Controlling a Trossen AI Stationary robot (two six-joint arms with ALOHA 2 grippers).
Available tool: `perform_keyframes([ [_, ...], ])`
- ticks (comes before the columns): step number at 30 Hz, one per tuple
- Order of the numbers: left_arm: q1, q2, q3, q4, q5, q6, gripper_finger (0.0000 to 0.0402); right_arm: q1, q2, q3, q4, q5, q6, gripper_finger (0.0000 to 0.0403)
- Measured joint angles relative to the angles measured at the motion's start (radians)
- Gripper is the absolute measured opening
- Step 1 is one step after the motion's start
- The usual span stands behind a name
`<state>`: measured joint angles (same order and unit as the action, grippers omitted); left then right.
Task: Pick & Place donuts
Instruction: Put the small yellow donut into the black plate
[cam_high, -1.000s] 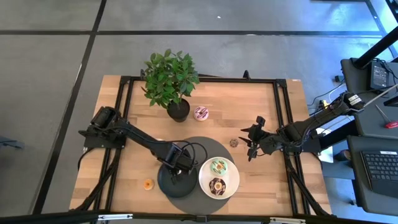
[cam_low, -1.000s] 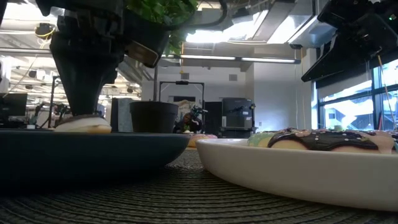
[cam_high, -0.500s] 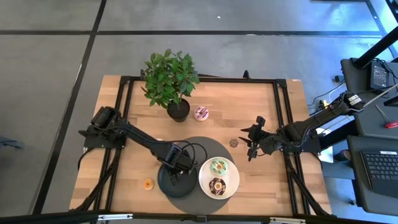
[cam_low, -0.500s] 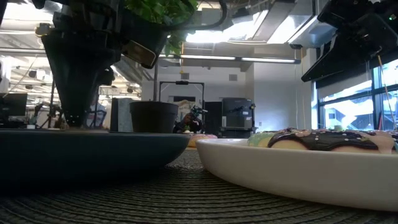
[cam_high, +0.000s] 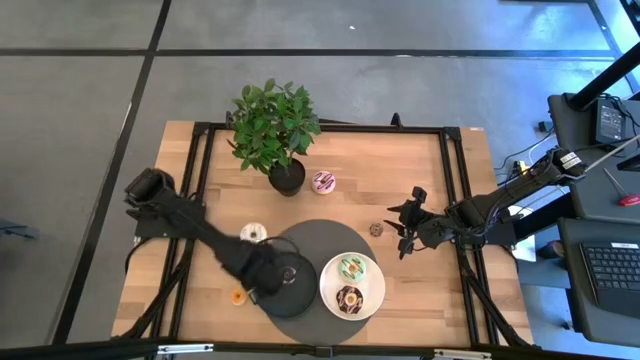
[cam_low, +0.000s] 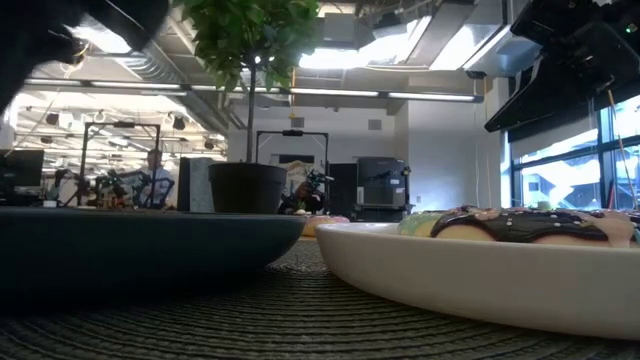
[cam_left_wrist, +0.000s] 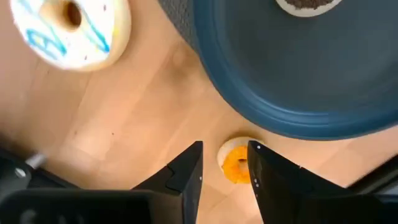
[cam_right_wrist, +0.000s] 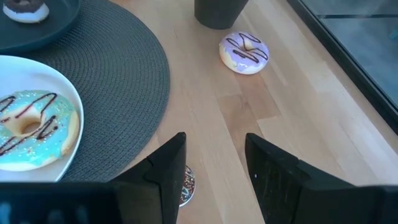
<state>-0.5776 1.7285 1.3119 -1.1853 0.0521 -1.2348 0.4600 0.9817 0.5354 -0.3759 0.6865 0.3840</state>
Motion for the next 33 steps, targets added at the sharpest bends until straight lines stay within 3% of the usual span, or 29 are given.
perform_keyframes([
  [7, -0.167, 0.000, 0.000, 0.007, -0.106, -0.303, 0.0155, 0.000, 0.000, 0.000, 0.000, 0.000, -0.003, 0.0166],
  [11, -0.215, 0.001, 0.000, 0.007, -0.112, -0.422, 0.0170, 0.000, 0.000, 0.000, 0.003, 0.000, -0.002, 0.0166],
  [21, -0.239, 0.003, 0.000, 0.009, -0.191, -0.448, 0.0197, 0.000, 0.000, 0.000, 0.016, -0.009, 0.024, 0.0166],
  [33, -0.232, 0.005, -0.113, 0.065, -0.039, -0.611, 0.0196, 0.000, 0.000, 0.000, 0.022, -0.010, 0.057, 0.0166],
])
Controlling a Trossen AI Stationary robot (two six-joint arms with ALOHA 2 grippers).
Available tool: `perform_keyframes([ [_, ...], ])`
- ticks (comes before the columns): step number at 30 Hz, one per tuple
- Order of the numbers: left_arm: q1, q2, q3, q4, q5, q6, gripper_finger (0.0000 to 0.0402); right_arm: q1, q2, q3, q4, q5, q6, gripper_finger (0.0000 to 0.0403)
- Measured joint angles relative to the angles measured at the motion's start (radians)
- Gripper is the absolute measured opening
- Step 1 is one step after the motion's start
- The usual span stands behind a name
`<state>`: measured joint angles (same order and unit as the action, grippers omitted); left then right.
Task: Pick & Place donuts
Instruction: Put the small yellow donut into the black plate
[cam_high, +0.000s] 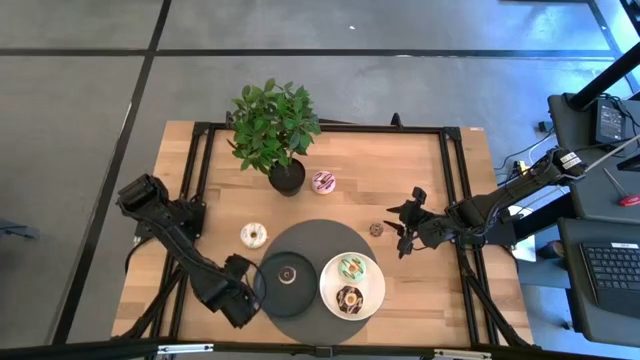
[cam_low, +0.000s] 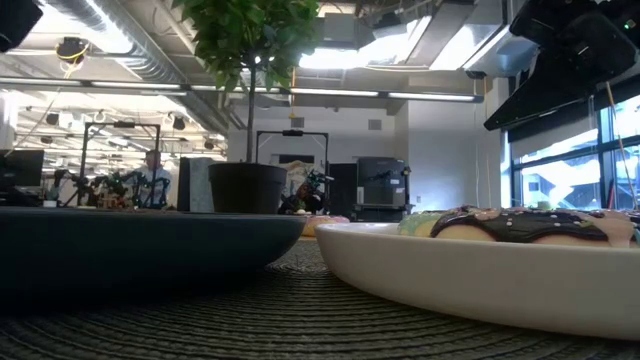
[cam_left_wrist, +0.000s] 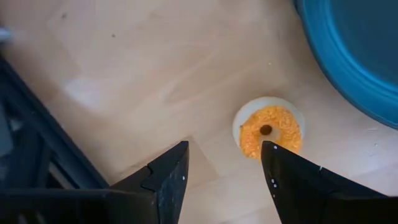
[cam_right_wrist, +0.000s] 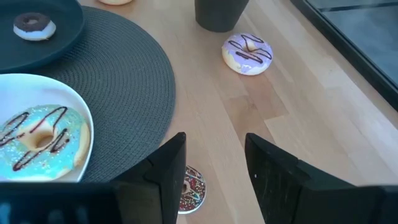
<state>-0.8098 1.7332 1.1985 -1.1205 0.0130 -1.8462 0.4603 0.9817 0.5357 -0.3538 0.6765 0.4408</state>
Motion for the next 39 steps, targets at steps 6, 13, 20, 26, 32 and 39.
perform_keyframes([
  [6, 0.000, 0.000, -0.026, 0.069, 0.005, 0.024, 0.0195, 0.000, 0.000, 0.000, 0.002, 0.000, 0.002, 0.0166],
  [13, 0.000, 0.000, -0.097, 0.185, 0.013, 0.026, 0.0176, 0.000, 0.000, 0.000, 0.014, 0.001, -0.001, 0.0166],
  [20, 0.000, 0.000, -0.137, 0.217, 0.014, 0.026, 0.0148, 0.000, 0.000, 0.000, 0.014, 0.001, -0.003, 0.0166],
  [26, 0.000, 0.000, -0.160, 0.296, 0.014, 0.039, 0.0119, 0.000, 0.000, 0.000, 0.014, 0.001, -0.005, 0.0166],
  [32, 0.000, 0.000, -0.160, 0.299, 0.019, 0.053, 0.0084, 0.000, 0.000, 0.000, 0.014, 0.001, -0.030, 0.0166],
  [39, 0.000, -0.006, -0.160, 0.278, 0.138, 0.059, 0.0022, 0.000, 0.000, 0.000, 0.013, 0.001, -0.034, 0.0166],
])
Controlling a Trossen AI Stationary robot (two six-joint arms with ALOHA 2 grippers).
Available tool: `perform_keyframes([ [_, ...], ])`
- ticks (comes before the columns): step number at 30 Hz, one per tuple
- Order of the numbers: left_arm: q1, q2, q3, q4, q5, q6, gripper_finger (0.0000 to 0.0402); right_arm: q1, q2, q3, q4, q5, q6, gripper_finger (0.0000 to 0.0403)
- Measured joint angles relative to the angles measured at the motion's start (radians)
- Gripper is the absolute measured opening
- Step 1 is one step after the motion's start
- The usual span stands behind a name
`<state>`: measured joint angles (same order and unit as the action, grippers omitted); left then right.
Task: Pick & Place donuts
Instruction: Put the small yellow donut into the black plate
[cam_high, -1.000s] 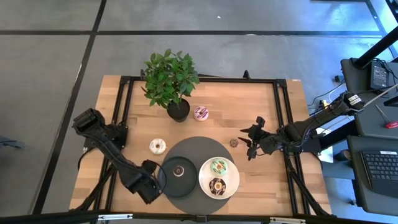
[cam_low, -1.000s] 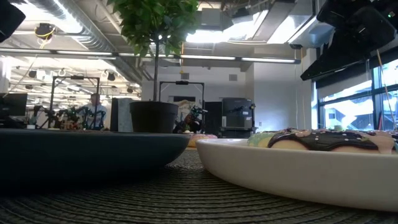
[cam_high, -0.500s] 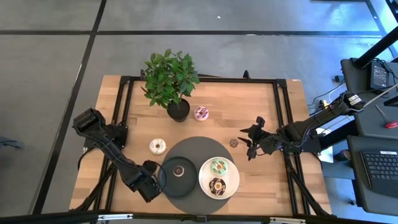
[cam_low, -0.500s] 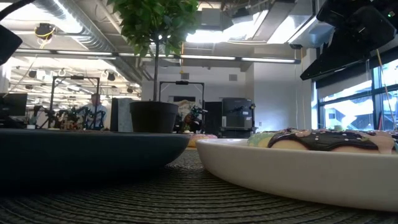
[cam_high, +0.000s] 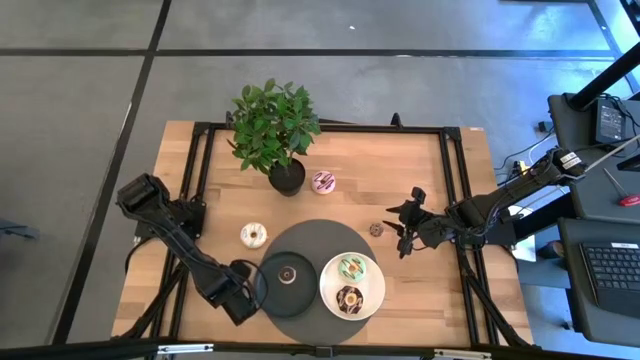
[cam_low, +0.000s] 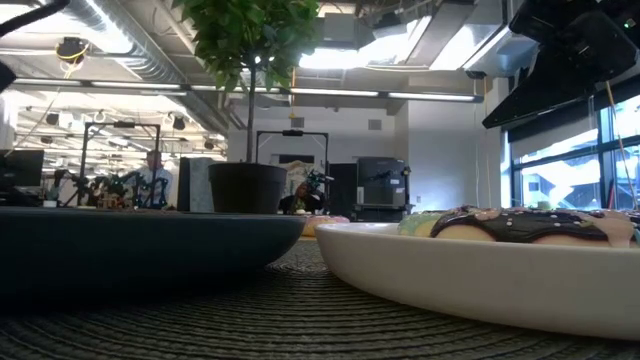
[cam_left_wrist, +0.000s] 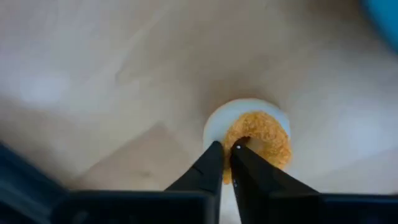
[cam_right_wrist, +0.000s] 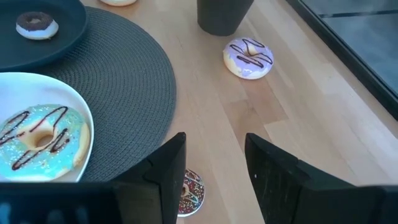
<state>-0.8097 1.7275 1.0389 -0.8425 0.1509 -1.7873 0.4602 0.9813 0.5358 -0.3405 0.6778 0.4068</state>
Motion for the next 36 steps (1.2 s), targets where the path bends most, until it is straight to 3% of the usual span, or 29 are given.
perform_keyframes([
  [4, 0.001, -0.048, 0.042, -0.063, -0.019, -0.003, 0.0006, 0.000, 0.000, 0.000, 0.000, 0.000, -0.020, 0.0166],
  [7, 0.022, -0.090, 0.069, -0.075, -0.125, 0.009, 0.0009, 0.000, 0.000, 0.000, 0.000, 0.000, -0.023, 0.0166],
  [11, 0.094, -0.098, 0.096, -0.021, -0.212, 0.158, 0.0005, 0.000, 0.000, 0.000, 0.000, 0.001, -0.023, 0.0166],
  [16, 0.210, -0.028, 0.121, 0.088, -0.153, 0.423, 0.0005, 0.000, 0.000, 0.000, 0.000, 0.001, -0.023, 0.0166],
  [20, 0.266, 0.011, 0.134, 0.080, -0.125, 0.521, 0.0004, 0.000, 0.000, 0.000, -0.001, 0.000, -0.023, 0.0166],
  [36, 0.290, 0.024, 0.136, 0.080, -0.084, 0.543, 0.0004, 0.000, 0.000, 0.000, -0.002, 0.000, -0.026, 0.0166],
])
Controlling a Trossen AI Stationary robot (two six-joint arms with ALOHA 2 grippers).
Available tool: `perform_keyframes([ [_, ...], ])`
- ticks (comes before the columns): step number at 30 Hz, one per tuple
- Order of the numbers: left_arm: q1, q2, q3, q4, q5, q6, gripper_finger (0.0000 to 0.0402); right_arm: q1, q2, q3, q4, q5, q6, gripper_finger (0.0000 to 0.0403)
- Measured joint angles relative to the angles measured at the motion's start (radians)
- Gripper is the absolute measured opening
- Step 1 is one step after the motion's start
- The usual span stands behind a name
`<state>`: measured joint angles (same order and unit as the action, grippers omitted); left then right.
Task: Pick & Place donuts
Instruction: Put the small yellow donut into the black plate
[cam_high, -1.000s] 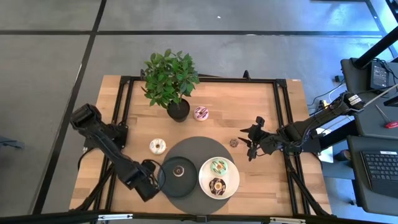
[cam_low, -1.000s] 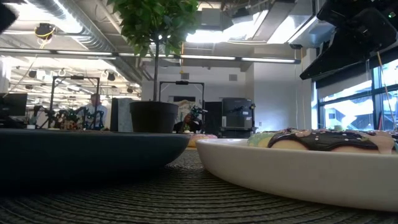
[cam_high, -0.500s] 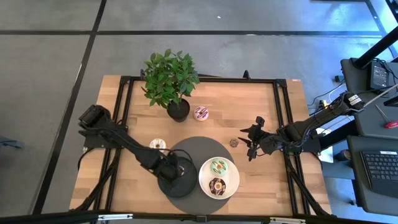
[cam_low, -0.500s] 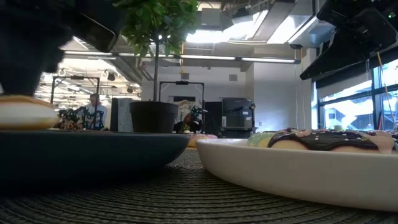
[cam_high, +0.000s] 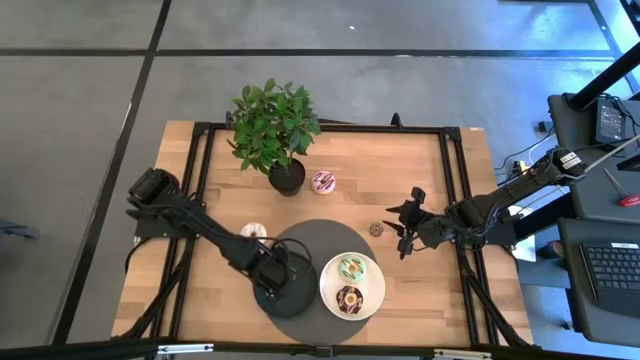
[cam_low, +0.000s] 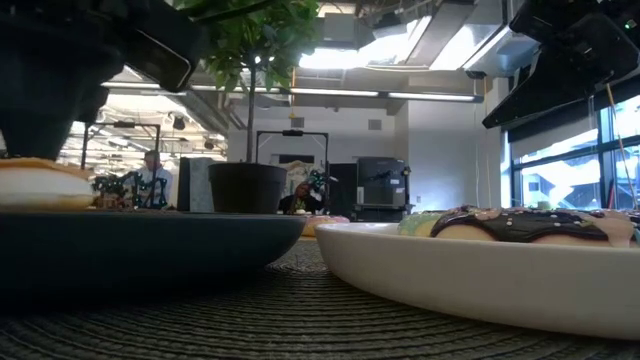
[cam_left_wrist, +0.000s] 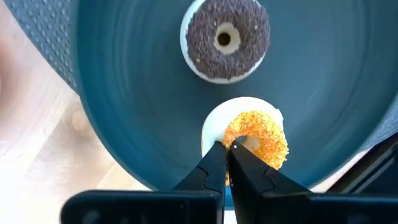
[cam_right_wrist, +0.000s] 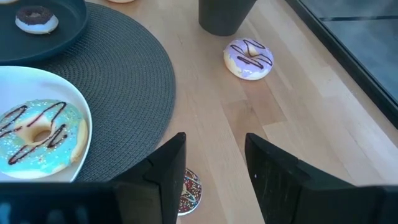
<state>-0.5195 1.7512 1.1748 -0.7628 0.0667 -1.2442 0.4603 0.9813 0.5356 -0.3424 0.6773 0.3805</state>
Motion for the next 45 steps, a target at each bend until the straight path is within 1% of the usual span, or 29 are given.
perform_keyframes([
  [4, -0.004, 0.006, 0.000, 0.001, -0.026, -0.007, 0.0005, 0.000, 0.000, 0.000, 0.000, 0.000, 0.000, 0.0166],
  [12, -0.002, 0.034, -0.002, -0.008, -0.015, -0.009, 0.0009, 0.000, 0.000, 0.000, 0.000, -0.010, 0.001, 0.0166],
  [17, -0.002, 0.034, -0.002, -0.011, -0.066, -0.008, 0.0011, 0.000, 0.000, 0.000, 0.001, -0.021, 0.001, 0.0166],
  [36, -0.002, 0.034, -0.002, -0.012, -0.073, -0.014, 0.0017, 0.000, 0.000, 0.000, 0.001, -0.027, 0.004, 0.0166],
  [45, -0.002, 0.034, -0.002, -0.021, -0.056, -0.025, 0.0018, 0.000, 0.000, 0.000, 0.001, -0.027, 0.004, 0.0166],
])
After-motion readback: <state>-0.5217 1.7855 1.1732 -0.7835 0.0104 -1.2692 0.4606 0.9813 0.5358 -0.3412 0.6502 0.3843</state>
